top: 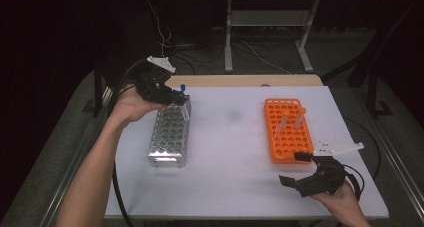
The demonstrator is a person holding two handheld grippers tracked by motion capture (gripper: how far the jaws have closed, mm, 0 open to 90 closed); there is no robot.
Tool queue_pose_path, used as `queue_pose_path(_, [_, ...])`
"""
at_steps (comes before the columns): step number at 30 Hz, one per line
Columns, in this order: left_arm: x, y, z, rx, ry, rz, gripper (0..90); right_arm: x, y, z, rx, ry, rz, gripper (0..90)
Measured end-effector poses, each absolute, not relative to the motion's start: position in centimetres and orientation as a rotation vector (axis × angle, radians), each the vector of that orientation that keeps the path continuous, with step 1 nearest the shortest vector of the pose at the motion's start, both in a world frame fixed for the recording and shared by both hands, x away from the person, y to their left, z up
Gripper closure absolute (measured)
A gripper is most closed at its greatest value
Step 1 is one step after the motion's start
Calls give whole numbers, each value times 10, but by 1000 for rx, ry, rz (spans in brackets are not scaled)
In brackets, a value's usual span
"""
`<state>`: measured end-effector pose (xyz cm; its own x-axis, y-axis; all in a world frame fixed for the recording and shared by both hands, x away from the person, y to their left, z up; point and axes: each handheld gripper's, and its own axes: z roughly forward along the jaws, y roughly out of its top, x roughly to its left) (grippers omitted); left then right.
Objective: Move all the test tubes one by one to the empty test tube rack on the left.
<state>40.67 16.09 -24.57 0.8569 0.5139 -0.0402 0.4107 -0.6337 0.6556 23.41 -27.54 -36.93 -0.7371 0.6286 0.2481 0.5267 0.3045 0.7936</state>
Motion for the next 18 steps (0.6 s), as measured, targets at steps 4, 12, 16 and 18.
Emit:
queue_pose_path(4, [420, 168, -250, 2317, 719, 209, 750, 234, -279, -373, 1107, 2443, 1419, 4])
queue_pose_path(12, [444, 173, -265, 2299, 800, 232, 750, 234, -286, -380, 1142, 2431, 1413, 4])
queue_pose_path(16, [454, 174, -272, 2301, 840, 246, 750, 234, -289, -384, 1155, 2427, 1417, 4])
queue_pose_path(18, [459, 175, -276, 2294, 855, 248, 750, 234, -290, -385, 1158, 2427, 1414, 4])
